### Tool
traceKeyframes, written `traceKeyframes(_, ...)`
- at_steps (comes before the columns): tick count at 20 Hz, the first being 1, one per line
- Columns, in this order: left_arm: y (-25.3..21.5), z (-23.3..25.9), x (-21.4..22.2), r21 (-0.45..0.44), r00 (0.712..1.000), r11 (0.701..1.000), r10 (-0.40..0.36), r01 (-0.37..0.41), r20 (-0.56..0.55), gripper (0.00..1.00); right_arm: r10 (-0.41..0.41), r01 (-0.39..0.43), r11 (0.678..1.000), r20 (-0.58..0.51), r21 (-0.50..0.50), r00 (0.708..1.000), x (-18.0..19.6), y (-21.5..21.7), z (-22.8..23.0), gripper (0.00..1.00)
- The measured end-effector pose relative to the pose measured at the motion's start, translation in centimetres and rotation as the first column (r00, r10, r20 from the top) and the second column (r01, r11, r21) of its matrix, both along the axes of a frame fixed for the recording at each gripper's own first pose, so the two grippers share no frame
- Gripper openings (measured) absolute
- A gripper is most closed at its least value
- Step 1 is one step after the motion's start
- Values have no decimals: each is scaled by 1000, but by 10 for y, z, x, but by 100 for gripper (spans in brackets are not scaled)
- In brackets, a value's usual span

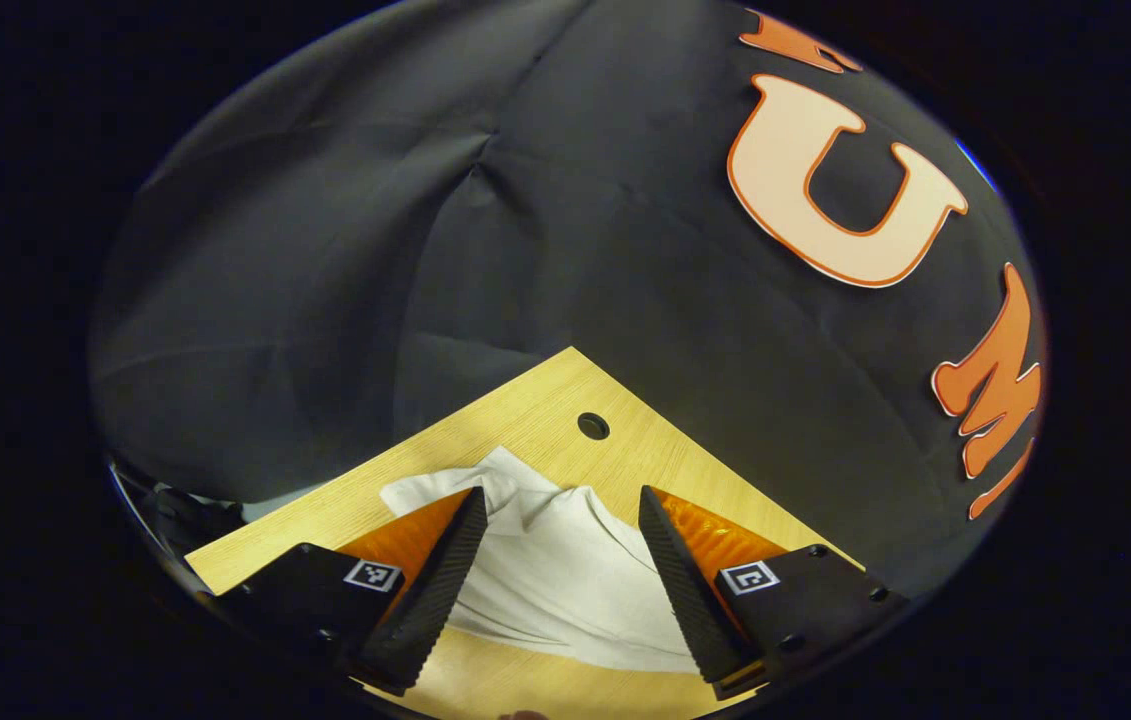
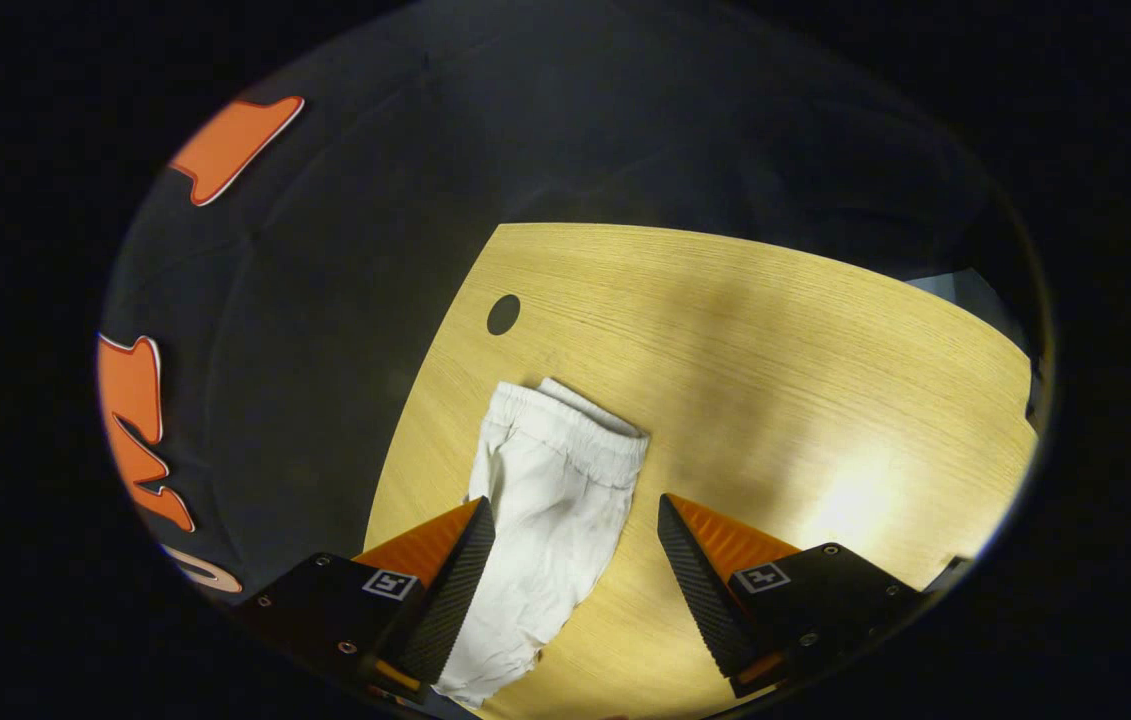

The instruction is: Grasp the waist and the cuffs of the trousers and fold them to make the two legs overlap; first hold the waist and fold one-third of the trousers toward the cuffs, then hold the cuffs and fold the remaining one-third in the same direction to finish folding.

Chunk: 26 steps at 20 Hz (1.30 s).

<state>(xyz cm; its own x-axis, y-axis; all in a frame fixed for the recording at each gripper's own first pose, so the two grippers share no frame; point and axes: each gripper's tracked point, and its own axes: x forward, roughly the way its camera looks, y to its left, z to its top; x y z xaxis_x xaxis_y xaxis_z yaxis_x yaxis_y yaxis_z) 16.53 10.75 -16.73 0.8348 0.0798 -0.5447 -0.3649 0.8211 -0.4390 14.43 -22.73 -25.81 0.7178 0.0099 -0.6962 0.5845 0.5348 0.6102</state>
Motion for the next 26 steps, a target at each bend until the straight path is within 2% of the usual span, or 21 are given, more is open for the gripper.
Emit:
traceKeyframes(3, 6, -3, 5, 20, 999, 999, 35, -36, 28, 100, -3, 4, 1000, -26, 31, 1000, 13, -8, -15, 99)
traceKeyframes(8, 5, -2, 0, 45, 995, 994, 100, -100, 9, 100, 4, 1, 996, -61, 89, 998, 31, -2, -36, 99)
traceKeyframes(12, 0, -3, 2, 70, 992, 990, 123, -123, 16, 100, 11, -4, 997, -82, 82, 997, 41, -3, -45, 98)
traceKeyframes(13, 3, -2, 2, 66, 992, 990, 125, -126, 20, 100, 14, -7, 997, -92, 73, 996, 41, -5, -48, 95)
traceKeyframes(14, 6, -2, 0, 65, 992, 990, 127, -128, 21, 100, 16, -9, 998, -106, 63, 994, 40, -7, -54, 80)
traceKeyframes(16, 5, -2, 0, 74, 992, 990, 122, -123, 16, 100, 28, -24, 999, -125, 31, 992, 36, -8, -62, 65)
traceKeyframes(17, 3, -2, 1, 77, 993, 990, 117, -117, 14, 100, 52, -54, 998, -109, -17, 993, 38, -11, -64, 48)
traceKeyframes(18, 2, -4, 1, 77, 994, 991, 111, -112, 11, 100, 66, -71, 996, -97, -51, 993, 39, -12, -64, 41)
traceKeyframes(19, 1, -4, 2, 76, 995, 992, 103, -104, 10, 100, 79, -86, 994, -88, -72, 993, 42, -9, -62, 22)
traceKeyframes(21, 2, -4, 4, 73, 997, 994, 82, -82, 11, 100, 84, -90, 992, -62, -93, 995, 42, -9, -54, 7)
traceKeyframes(26, 2, -2, 10, 99, 999, 995, 25, -27, 21, 100, 136, -126, 979, 55, -158, 989, 39, -20, -3, 3)
